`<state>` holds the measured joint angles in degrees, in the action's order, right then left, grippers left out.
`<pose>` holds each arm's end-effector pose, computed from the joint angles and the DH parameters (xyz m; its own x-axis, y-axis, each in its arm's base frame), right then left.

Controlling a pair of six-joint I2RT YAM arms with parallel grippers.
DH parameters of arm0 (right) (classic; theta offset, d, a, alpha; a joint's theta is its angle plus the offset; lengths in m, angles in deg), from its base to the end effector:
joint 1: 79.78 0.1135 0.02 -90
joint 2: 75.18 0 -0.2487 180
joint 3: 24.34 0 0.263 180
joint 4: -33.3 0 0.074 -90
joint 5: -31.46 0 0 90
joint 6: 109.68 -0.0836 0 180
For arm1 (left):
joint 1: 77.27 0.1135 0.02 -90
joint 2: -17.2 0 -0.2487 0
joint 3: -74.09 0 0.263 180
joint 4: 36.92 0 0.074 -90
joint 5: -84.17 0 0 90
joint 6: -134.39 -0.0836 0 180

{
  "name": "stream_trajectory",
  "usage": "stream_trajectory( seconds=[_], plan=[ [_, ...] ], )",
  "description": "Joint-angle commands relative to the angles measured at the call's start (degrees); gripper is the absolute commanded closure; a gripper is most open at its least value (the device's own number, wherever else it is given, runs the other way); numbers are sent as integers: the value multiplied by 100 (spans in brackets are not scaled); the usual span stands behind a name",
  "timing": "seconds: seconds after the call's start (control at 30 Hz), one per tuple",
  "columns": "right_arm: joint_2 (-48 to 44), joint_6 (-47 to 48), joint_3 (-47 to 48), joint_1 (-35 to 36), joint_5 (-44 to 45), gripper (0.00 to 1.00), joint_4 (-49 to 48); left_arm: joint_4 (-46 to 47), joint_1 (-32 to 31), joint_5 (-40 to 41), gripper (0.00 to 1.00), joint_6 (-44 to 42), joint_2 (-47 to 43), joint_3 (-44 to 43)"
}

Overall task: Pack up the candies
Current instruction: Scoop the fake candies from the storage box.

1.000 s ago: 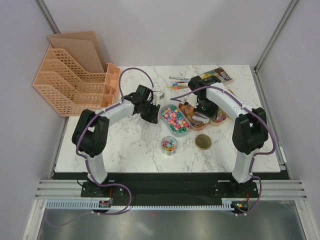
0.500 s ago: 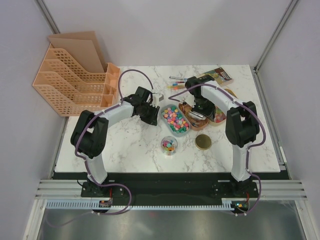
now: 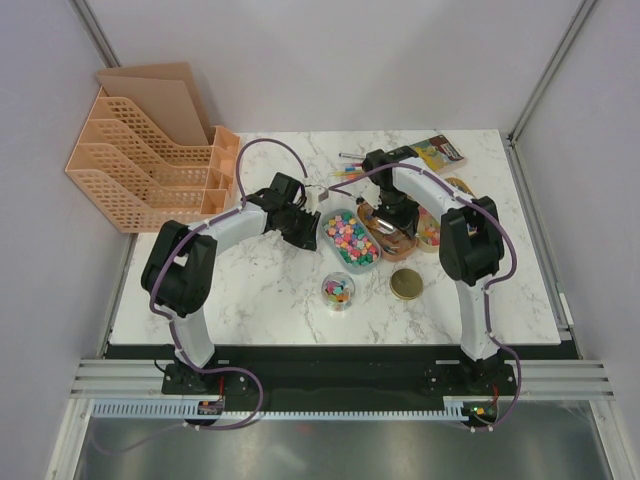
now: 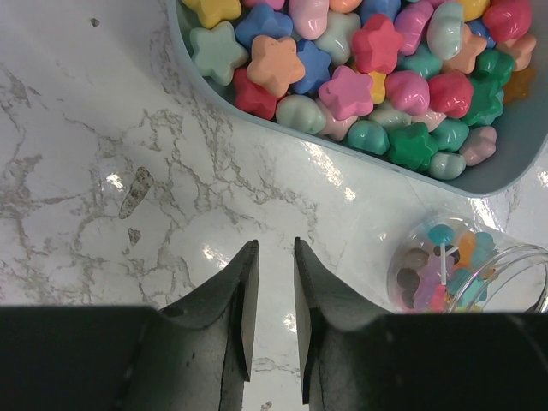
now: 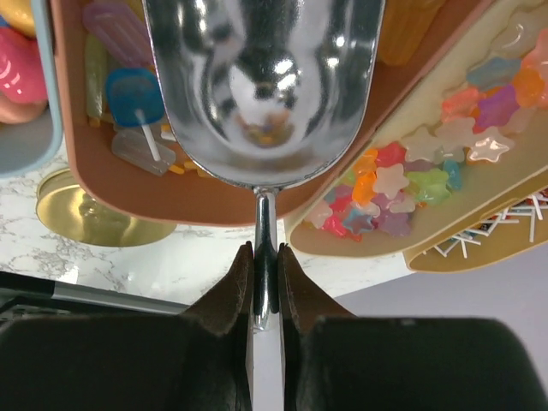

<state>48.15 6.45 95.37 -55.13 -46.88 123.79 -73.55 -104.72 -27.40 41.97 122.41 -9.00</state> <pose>0.3778 0.1548 0.1492 -0.6282 -0.7628 0.1531 -0.7778 0.6105 -0.1494 0.3476 -0.2152 0.1247 -0.7327 0.4249 -0.5316 0.6294 0.7201 -0.2921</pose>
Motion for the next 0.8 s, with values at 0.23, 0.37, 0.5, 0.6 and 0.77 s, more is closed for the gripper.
stream_trajectory(
  seconds=[0.23, 0.37, 0.5, 0.6, 0.77],
  plan=[
    [245, -223, -96, 23, -638, 100, 655, 182, 28, -120, 70, 4, -255, -58],
    [209, -47, -149, 5, -989, 99, 646, 200, 28, -138, 70, -13, -211, -84],
    [270, -11, -132, -74, -1157, 100, 637, 173, 28, -164, 70, -22, -167, -146],
    [341, -12, -44, -179, -1569, 100, 637, 173, 28, -182, 70, -31, -176, -172],
    [411, -2, 246, -241, -1772, 100, 629, 121, 46, -164, 70, -119, -246, -137]
  ],
)
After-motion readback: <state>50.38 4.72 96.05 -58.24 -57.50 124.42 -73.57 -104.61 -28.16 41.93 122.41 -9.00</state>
